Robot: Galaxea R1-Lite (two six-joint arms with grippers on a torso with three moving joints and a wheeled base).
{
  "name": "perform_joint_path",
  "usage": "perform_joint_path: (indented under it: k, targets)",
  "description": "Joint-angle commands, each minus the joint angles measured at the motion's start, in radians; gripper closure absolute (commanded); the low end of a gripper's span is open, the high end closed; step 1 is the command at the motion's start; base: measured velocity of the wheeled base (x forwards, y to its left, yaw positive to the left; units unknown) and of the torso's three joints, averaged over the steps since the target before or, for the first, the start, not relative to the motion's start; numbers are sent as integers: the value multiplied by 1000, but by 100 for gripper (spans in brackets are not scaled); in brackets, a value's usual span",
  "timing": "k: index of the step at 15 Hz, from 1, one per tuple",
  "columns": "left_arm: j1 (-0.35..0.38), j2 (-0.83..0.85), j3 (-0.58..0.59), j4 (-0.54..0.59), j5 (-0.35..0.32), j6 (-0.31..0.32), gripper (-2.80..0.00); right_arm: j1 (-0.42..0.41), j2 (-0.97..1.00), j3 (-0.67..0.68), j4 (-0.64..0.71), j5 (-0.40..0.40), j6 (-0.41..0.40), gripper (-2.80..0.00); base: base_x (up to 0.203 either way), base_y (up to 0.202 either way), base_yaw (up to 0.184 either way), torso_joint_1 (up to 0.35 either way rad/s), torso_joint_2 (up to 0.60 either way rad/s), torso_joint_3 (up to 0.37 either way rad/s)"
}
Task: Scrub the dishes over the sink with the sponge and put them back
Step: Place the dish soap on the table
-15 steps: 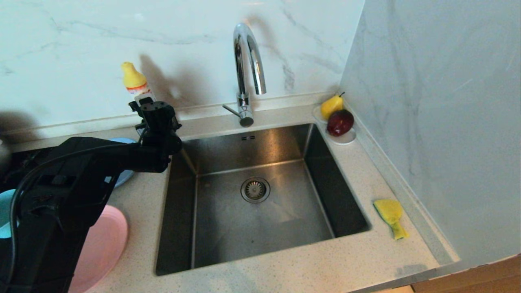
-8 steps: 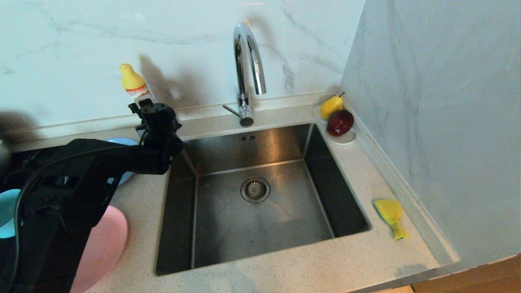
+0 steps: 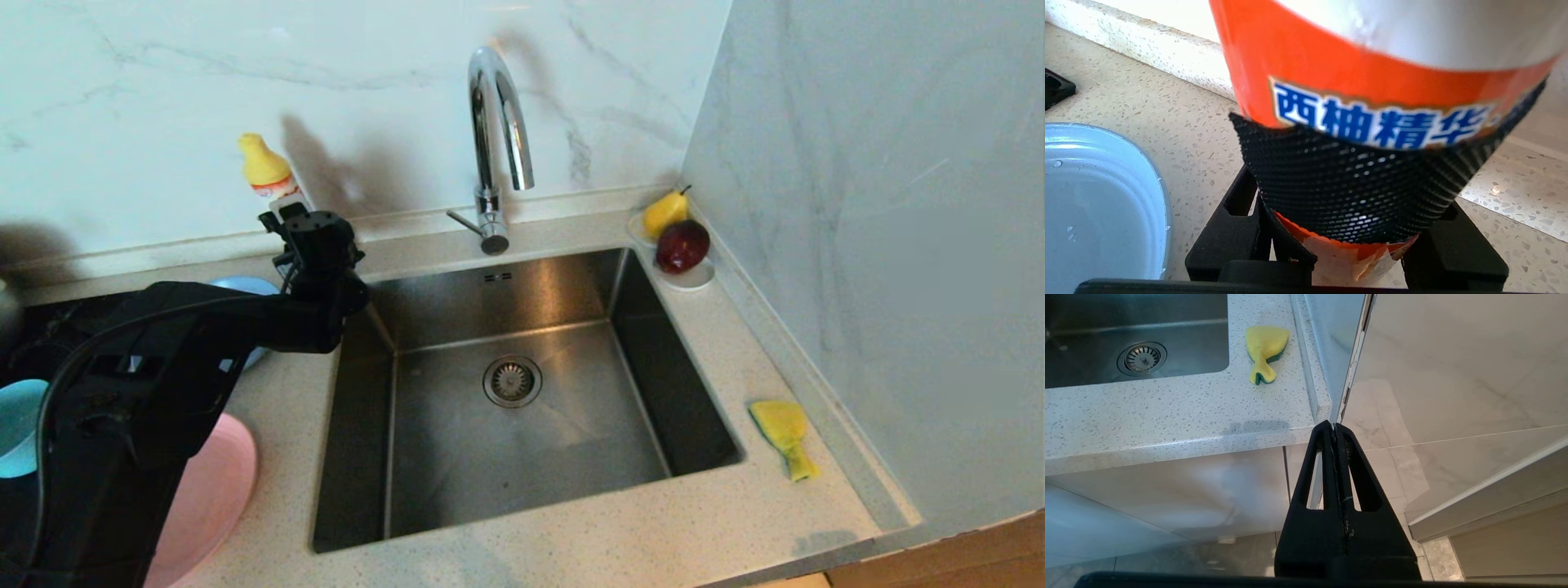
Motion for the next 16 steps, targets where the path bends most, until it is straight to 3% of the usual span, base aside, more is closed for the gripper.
perform_joint_path:
  k: [1,2,3,9,16]
  targets:
    - [0,5,1,1,11,0,0,0,0,0,0,0,0,0,0,0,0,0,0,0]
    - [0,5,1,0,13,1,0,0,0,0,0,0,0,0,0,0,0,0,0,0]
    - [0,0,1,1,13,1,-280,0,0,-2,0,0,0,0,0,0,0,0,0,0]
    - [-4,-81,2,9,13,0,-280,0,0,0,0,0,0,0,0,0,0,0,0,0]
    - [-21,-336,10,51,11,38,-280,0,0,0,0,0,0,0,0,0,0,0,0,0]
